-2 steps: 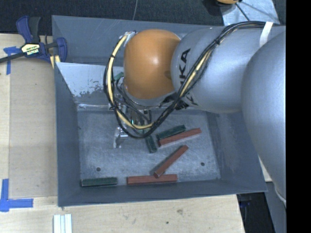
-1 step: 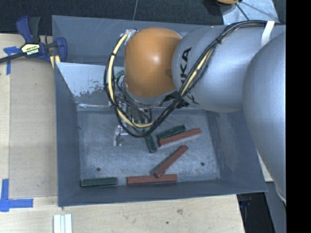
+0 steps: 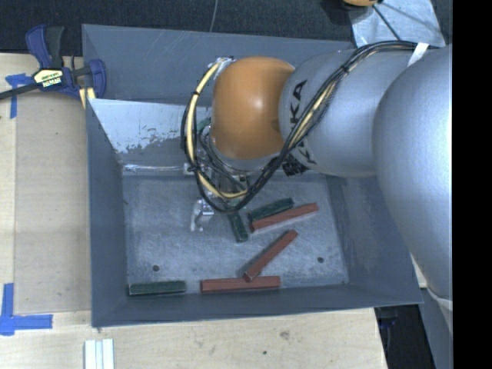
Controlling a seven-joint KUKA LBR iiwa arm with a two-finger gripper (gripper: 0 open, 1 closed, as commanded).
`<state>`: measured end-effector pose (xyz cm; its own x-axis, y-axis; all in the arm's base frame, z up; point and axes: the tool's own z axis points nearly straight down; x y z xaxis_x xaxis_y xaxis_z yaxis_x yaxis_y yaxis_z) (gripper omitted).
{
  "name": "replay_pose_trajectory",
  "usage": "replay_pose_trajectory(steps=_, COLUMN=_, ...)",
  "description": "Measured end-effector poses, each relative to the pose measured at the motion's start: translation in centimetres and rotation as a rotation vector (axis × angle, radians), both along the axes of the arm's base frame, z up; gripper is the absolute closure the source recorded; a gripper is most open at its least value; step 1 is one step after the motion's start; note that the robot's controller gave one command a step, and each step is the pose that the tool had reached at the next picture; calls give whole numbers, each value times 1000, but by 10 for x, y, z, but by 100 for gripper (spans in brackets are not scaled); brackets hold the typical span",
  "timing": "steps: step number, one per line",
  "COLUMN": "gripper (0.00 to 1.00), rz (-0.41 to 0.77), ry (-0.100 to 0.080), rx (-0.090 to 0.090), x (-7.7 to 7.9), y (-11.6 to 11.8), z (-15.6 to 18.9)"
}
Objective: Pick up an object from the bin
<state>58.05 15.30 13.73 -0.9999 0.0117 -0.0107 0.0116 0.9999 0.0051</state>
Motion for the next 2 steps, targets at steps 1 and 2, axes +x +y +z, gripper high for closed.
replay_pose_trajectory(steps=1, gripper=0, rz=20, ry=19, rx=-6, x=3, y=-52, z=-23)
replay_pose_trajectory(steps=2, gripper=0, rz=90, ry=3, rx=-7, x=24, y=-80, z=-35)
